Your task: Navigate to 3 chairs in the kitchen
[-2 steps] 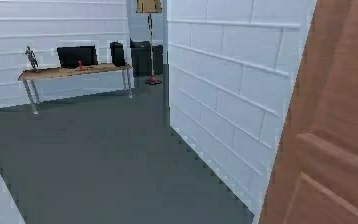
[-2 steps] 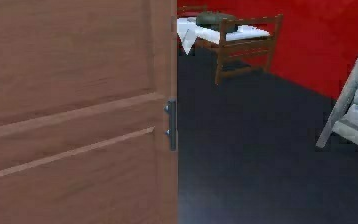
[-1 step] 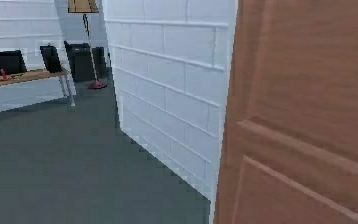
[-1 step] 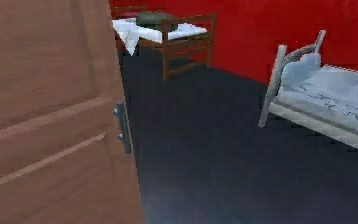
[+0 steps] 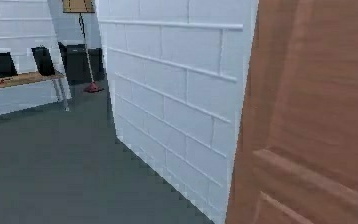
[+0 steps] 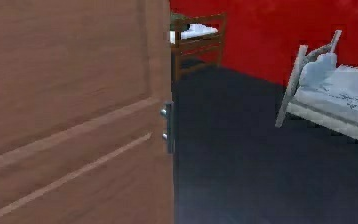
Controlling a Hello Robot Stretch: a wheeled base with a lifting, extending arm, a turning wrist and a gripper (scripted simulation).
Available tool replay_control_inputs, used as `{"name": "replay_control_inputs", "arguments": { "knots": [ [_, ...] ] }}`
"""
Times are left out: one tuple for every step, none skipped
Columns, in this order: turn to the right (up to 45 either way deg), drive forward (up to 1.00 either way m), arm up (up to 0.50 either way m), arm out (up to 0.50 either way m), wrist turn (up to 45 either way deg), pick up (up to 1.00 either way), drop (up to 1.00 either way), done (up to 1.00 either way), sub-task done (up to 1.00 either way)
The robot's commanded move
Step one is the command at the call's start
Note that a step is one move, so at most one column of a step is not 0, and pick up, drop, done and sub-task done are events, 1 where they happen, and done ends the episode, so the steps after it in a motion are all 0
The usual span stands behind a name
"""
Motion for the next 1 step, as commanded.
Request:
{"name": "replay_control_inputs", "arguments": {
  "knots": [
    [-39.0, 0.0, 0.0, 0.0, 0.0, 0.0, 0.0, 0.0, 0.0]
  ]
}}
